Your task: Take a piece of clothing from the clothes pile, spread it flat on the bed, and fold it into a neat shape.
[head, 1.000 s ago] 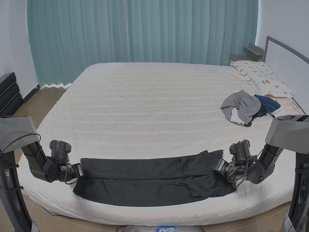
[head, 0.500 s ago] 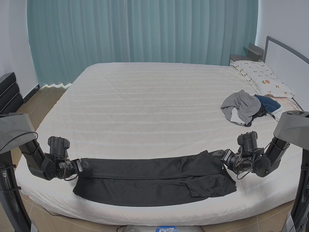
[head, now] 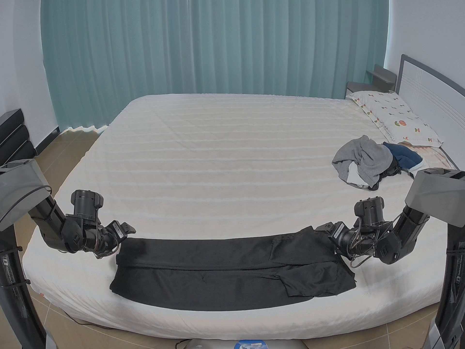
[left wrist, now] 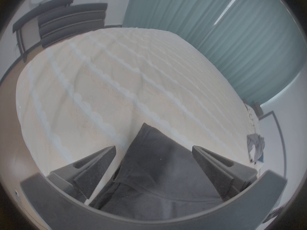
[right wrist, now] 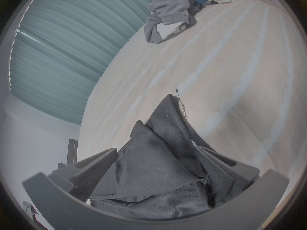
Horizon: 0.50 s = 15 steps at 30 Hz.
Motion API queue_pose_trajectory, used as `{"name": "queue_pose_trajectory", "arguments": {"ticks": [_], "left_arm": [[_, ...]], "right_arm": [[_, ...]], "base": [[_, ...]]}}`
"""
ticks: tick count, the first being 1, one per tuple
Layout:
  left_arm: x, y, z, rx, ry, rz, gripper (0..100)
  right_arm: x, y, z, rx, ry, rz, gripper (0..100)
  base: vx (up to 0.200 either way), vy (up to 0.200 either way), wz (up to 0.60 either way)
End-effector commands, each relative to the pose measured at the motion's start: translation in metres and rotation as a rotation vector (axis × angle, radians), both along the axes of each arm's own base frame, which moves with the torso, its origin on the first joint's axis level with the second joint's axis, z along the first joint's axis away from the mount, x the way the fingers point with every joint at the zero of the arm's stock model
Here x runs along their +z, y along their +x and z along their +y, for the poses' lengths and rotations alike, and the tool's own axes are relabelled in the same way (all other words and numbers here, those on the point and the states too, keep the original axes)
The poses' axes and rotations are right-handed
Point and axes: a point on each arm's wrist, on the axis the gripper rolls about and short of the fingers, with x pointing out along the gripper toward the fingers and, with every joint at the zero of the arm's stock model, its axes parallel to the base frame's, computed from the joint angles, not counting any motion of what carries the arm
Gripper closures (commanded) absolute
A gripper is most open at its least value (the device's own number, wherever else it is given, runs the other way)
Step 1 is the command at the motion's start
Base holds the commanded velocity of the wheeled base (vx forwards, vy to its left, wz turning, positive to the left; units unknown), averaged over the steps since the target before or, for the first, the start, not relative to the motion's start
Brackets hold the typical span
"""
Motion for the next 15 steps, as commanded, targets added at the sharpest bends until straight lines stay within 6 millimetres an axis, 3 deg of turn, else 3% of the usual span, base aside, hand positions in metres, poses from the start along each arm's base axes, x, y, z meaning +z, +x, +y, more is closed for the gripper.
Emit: {"name": "queue_pose_trajectory", "arguments": {"ticks": [1, 15], "left_arm": [[-0.005, 0.021, 0.006, 0.041, -0.059, -0.009, 0], [-0.028, 0.034, 0.006, 0.027, -0.03, 0.02, 0]], "right_arm": [[-0.003, 0.002, -0.012, -0.046, 0.064, 0.02, 0], [-0.007, -0.004, -0.018, -0.057, 0.082, -0.04, 0]], "base": [[0.0, 0.0, 0.0], [0.0, 0.0, 0.0]]}}
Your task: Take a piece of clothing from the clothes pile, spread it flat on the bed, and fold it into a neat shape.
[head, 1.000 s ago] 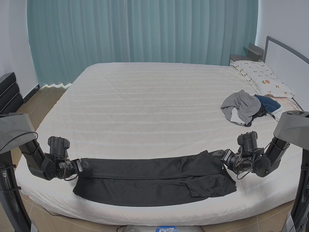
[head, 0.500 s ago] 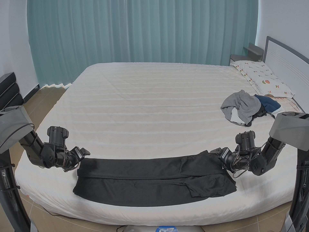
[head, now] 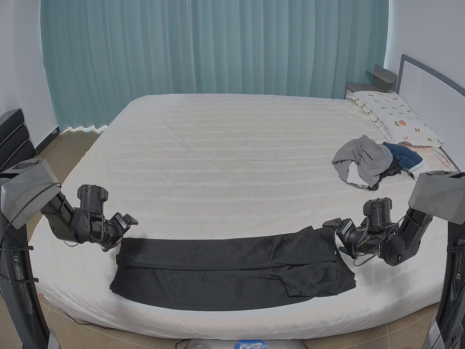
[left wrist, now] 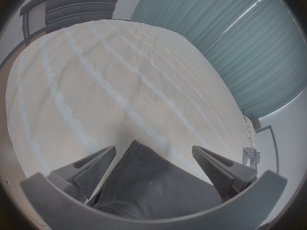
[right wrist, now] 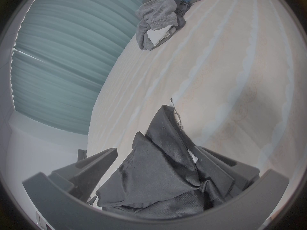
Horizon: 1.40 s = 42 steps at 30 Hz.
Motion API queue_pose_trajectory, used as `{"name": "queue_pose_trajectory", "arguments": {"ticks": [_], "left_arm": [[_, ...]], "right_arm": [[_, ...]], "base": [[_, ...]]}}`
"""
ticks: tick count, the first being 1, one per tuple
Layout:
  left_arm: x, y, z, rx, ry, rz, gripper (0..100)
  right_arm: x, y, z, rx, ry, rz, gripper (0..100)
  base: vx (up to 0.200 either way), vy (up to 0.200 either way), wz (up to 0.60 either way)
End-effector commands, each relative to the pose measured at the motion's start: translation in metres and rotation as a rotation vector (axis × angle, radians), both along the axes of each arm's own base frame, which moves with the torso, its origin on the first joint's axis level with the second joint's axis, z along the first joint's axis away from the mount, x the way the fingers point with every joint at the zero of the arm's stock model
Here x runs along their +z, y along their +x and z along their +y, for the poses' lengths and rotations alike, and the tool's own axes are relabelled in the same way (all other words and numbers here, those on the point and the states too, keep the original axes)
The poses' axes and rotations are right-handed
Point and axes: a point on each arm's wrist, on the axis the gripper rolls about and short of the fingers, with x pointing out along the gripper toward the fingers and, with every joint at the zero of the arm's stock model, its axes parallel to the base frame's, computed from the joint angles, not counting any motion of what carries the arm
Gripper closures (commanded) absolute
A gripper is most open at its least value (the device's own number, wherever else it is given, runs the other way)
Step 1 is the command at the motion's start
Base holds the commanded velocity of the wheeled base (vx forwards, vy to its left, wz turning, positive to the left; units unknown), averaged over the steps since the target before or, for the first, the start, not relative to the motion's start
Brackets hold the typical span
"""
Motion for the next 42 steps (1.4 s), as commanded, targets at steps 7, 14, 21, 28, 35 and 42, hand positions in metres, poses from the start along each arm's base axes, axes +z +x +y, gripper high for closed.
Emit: {"name": "queue_pose_trajectory", "arguments": {"ticks": [7, 14, 21, 28, 35, 42], "left_arm": [[-0.015, 0.002, -0.002, -0.012, 0.062, 0.034, 100], [-0.013, 0.002, 0.0, 0.018, 0.105, 0.029, 100], [-0.013, 0.005, 0.003, 0.047, 0.121, 0.009, 100], [-0.014, 0.003, 0.006, 0.054, 0.122, 0.005, 100], [-0.011, 0.002, 0.006, 0.053, 0.114, -0.001, 0], [0.013, -0.001, 0.009, 0.026, 0.093, -0.057, 0]], "right_arm": [[-0.005, -0.005, 0.0, 0.003, -0.003, 0.015, 0], [-0.005, -0.008, -0.002, -0.002, -0.002, 0.017, 0], [-0.006, -0.01, -0.002, -0.002, -0.002, 0.018, 0], [-0.006, -0.01, -0.002, -0.002, -0.002, 0.018, 0], [-0.006, -0.01, -0.002, -0.003, -0.001, 0.019, 0], [-0.006, -0.012, -0.001, 0.0, -0.001, 0.017, 0]], "base": [[0.0, 0.0, 0.0], [0.0, 0.0, 0.0], [0.0, 0.0, 0.0], [0.0, 0.0, 0.0], [0.0, 0.0, 0.0], [0.0, 0.0, 0.0]]}}
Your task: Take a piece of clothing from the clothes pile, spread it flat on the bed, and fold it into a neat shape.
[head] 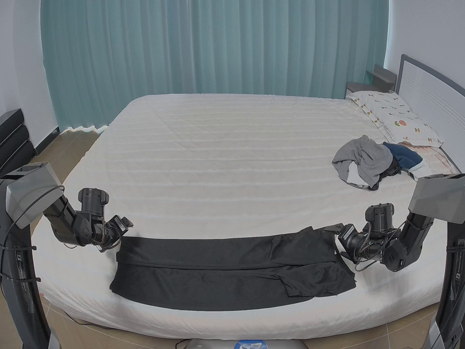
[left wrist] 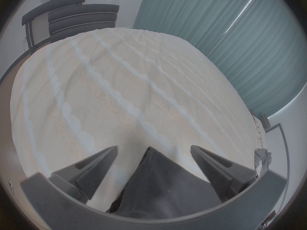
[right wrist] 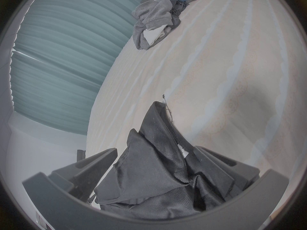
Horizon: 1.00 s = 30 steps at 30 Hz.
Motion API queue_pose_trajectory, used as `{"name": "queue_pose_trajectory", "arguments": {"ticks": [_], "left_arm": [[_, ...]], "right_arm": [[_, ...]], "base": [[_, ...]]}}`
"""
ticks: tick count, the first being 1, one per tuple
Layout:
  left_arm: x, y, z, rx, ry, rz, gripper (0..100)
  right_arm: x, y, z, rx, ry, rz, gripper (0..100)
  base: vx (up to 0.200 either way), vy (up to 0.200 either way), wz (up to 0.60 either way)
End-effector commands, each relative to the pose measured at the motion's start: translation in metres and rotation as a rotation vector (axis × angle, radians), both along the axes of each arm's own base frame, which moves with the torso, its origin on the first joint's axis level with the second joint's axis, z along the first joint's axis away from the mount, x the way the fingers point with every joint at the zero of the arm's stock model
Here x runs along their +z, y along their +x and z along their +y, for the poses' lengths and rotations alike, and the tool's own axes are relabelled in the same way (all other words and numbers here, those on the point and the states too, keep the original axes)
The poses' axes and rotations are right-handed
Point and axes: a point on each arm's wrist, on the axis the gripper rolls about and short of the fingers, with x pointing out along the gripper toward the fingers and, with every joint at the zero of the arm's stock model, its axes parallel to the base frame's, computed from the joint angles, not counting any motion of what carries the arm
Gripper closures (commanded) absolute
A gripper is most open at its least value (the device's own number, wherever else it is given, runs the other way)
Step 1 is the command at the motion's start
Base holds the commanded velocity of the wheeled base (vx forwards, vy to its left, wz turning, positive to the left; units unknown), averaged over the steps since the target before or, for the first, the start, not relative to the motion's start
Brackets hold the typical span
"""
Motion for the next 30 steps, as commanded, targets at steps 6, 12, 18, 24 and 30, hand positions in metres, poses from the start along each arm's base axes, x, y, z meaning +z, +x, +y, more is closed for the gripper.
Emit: {"name": "queue_pose_trajectory", "arguments": {"ticks": [6, 12, 18, 24, 30], "left_arm": [[0.012, -0.036, 0.01, -0.281, -0.008, 0.011, 0], [0.0, -0.048, 0.007, -0.381, 0.034, 0.06, 0], [-0.008, -0.048, 0.004, -0.435, 0.064, 0.079, 0], [-0.016, -0.043, 0.001, -0.444, 0.076, 0.04, 0], [-0.012, -0.04, -0.001, -0.443, 0.078, 0.009, 0]], "right_arm": [[-0.001, -0.002, 0.001, 0.005, -0.001, -0.019, 0], [-0.002, -0.003, 0.0, 0.005, -0.001, -0.018, 0], [-0.002, -0.003, 0.0, 0.005, -0.001, -0.018, 0], [-0.002, -0.004, 0.0, 0.006, -0.003, -0.017, 0], [-0.002, -0.004, 0.001, 0.007, -0.003, -0.015, 0]], "base": [[0.0, 0.0, 0.0], [0.0, 0.0, 0.0], [0.0, 0.0, 0.0], [0.0, 0.0, 0.0], [0.0, 0.0, 0.0]]}}
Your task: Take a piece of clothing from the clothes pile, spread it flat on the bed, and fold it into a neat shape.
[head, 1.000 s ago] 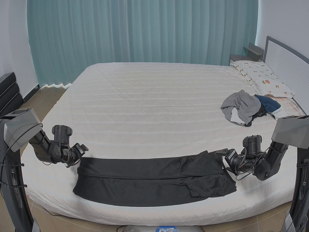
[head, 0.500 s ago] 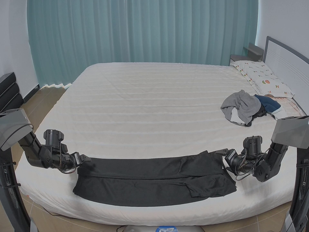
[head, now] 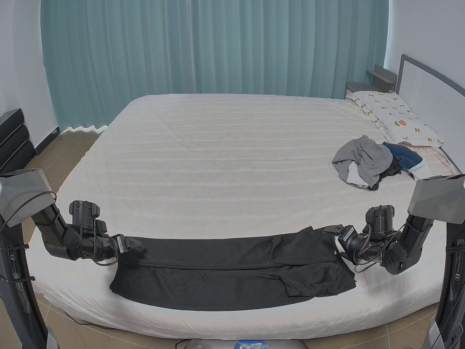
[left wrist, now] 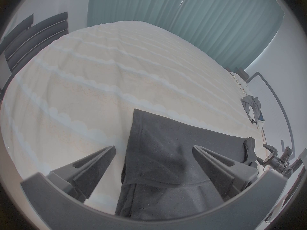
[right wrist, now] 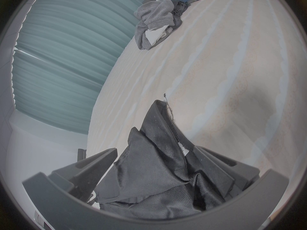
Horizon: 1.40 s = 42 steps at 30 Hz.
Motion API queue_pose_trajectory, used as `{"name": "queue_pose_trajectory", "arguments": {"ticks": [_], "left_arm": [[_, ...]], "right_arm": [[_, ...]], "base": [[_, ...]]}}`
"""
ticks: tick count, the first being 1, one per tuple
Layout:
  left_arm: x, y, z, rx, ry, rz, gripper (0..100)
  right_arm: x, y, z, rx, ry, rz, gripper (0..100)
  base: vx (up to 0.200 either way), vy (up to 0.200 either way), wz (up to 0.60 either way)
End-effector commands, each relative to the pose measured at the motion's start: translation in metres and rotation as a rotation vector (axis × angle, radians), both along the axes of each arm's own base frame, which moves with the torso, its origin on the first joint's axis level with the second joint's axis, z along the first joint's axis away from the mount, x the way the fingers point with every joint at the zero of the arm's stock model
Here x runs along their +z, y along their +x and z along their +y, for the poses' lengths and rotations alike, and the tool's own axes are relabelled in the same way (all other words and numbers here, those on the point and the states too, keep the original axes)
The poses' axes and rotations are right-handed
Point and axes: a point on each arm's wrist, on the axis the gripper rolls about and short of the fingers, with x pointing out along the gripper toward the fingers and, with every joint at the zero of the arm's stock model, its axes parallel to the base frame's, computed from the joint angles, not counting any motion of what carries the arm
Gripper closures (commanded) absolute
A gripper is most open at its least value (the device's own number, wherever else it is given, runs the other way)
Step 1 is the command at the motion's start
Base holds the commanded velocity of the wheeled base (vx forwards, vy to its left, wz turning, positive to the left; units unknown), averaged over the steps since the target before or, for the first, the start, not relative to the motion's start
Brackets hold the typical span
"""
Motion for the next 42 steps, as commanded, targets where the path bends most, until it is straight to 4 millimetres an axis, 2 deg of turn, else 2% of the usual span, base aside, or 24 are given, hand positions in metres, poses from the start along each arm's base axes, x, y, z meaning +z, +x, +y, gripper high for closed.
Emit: {"name": "queue_pose_trajectory", "arguments": {"ticks": [1, 11, 16, 31, 42], "left_arm": [[0.001, -0.001, -0.001, -0.001, -0.006, -0.001, 0], [0.002, -0.004, -0.005, -0.016, -0.004, -0.003, 0], [0.006, -0.006, -0.006, -0.012, -0.001, -0.06, 0], [-0.017, -0.009, -0.011, -0.026, 0.022, 0.012, 0], [-0.02, -0.014, -0.014, -0.047, 0.034, 0.023, 0]], "right_arm": [[-0.001, 0.0, 0.0, 0.002, -0.001, 0.002, 0], [-0.001, 0.0, 0.0, 0.001, 0.0, 0.002, 0], [-0.001, 0.0, 0.0, 0.002, -0.001, 0.002, 0], [-0.001, -0.001, 0.0, 0.002, -0.001, 0.003, 0], [-0.001, -0.001, 0.0, 0.002, -0.001, 0.003, 0]], "base": [[0.0, 0.0, 0.0], [0.0, 0.0, 0.0], [0.0, 0.0, 0.0], [0.0, 0.0, 0.0], [0.0, 0.0, 0.0]]}}
